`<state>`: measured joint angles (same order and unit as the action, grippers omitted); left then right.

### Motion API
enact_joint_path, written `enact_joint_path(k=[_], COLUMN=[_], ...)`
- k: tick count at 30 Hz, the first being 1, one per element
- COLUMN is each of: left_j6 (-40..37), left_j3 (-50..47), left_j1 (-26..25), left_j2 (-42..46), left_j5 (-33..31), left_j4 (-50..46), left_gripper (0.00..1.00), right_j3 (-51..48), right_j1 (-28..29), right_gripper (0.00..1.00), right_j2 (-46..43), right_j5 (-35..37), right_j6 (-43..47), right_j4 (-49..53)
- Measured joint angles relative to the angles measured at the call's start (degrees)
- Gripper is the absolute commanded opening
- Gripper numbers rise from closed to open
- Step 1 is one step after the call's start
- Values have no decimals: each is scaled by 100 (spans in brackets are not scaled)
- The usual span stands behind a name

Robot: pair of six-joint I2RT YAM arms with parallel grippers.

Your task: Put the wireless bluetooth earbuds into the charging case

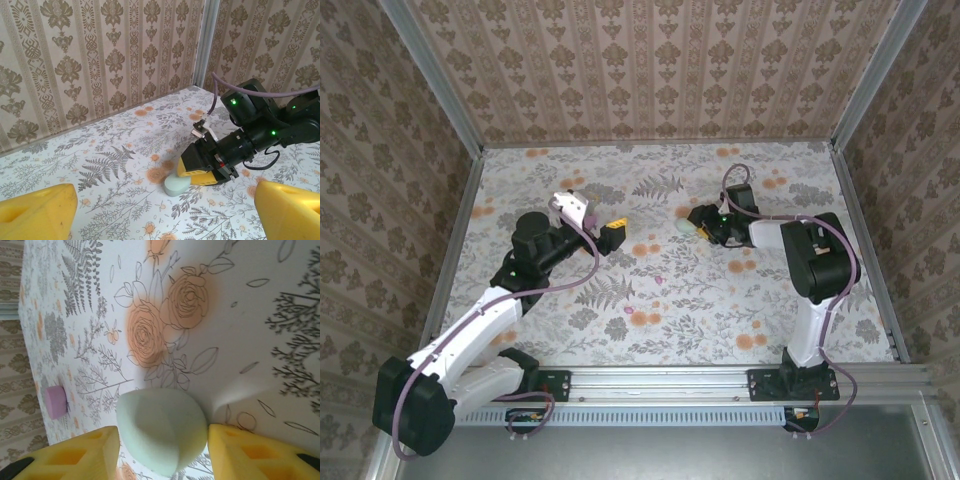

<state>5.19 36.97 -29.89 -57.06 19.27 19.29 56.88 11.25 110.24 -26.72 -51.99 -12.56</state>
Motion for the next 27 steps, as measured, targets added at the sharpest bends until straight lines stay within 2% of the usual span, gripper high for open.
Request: enact_joint_path(k=[6,10,14,20,27], left_j6=[2,70,284,468,57], left_j3=[13,208,920,1740,2813], left_j1=[11,94,468,1178,1349], left_j2=[-33,-234,-837,-1937,-3434], left_j5=[-33,-358,-800,-960,-1121], left_j4=[-9,-356,-1419,-2796,-4109], left_gripper=[92,89,82,84,86], right_j3=[2,17,140,267,330], right_j1=[-39,-33,44,341,509], right_gripper=[54,55,55,56,57], right_j2=[-330,-804,-1176,-1449,-1836], right_j5=[278,507,660,708,702], right_j6=[361,697,940,1257,1521], right_j4=[651,1091,1397,1764,2186])
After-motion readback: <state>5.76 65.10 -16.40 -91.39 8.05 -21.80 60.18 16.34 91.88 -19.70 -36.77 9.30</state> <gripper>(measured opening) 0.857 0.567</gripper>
